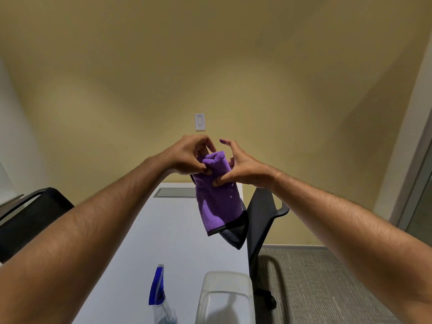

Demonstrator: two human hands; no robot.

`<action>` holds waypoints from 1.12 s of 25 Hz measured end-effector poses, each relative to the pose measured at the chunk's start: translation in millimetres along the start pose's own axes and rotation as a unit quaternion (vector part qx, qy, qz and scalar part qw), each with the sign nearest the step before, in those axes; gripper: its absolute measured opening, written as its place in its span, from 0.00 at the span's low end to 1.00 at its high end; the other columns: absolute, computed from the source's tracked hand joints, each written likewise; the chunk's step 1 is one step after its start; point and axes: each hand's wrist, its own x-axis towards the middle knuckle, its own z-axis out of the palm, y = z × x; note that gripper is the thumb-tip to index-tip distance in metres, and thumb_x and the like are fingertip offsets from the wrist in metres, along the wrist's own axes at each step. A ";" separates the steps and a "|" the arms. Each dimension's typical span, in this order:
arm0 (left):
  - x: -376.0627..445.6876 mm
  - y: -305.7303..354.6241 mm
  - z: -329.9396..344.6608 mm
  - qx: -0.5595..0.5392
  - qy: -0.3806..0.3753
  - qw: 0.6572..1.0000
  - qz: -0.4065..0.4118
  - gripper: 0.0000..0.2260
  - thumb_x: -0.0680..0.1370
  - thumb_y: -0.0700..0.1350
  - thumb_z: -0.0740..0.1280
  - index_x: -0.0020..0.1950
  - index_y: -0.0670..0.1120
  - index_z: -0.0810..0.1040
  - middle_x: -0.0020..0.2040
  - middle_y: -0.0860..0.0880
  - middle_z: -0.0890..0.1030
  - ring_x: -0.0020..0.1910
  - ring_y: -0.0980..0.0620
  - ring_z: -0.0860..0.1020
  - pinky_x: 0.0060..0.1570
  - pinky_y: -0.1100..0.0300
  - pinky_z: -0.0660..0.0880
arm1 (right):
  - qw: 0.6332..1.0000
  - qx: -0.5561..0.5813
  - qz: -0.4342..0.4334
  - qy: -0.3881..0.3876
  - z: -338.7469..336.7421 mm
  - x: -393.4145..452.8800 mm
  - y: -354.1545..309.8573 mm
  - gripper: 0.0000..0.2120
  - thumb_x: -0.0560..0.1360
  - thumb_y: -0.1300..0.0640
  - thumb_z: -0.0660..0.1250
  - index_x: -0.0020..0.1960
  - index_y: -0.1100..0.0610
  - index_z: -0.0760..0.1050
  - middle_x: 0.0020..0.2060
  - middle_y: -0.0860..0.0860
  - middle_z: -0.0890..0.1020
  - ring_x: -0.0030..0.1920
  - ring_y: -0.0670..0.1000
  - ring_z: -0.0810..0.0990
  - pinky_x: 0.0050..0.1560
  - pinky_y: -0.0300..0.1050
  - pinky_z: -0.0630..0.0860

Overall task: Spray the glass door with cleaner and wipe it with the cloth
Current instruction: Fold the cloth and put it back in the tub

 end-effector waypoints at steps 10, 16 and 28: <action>-2.3 -20.6 -3.9 -0.098 0.107 0.989 -0.031 0.18 0.64 0.34 0.78 0.45 0.50 0.76 0.38 0.49 0.82 0.37 0.50 0.77 0.38 0.59 0.75 | 0.996 -0.008 0.032 -0.084 -15.1 -31.6 31.0 0.28 0.66 0.59 0.82 0.63 0.53 0.77 0.51 0.55 0.86 0.53 0.55 0.85 0.58 0.49 0.80; -6.1 -33.3 -1.9 -0.159 0.161 0.974 -0.032 0.19 0.63 0.31 0.78 0.40 0.51 0.75 0.35 0.53 0.81 0.31 0.60 0.77 0.34 0.67 0.75 | 0.995 -0.060 0.027 -0.071 -1.4 -38.6 34.4 0.19 0.68 0.58 0.80 0.57 0.59 0.81 0.51 0.56 0.86 0.48 0.53 0.84 0.55 0.50 0.80; -36.0 -79.8 22.3 -0.077 0.026 0.992 -0.096 0.26 0.62 0.37 0.80 0.53 0.55 0.75 0.46 0.48 0.80 0.35 0.52 0.79 0.37 0.57 0.77 | 0.968 -0.244 0.064 -0.004 -5.1 -33.9 28.3 0.13 0.62 0.54 0.83 0.43 0.56 0.83 0.37 0.52 0.86 0.33 0.43 0.79 0.36 0.41 0.76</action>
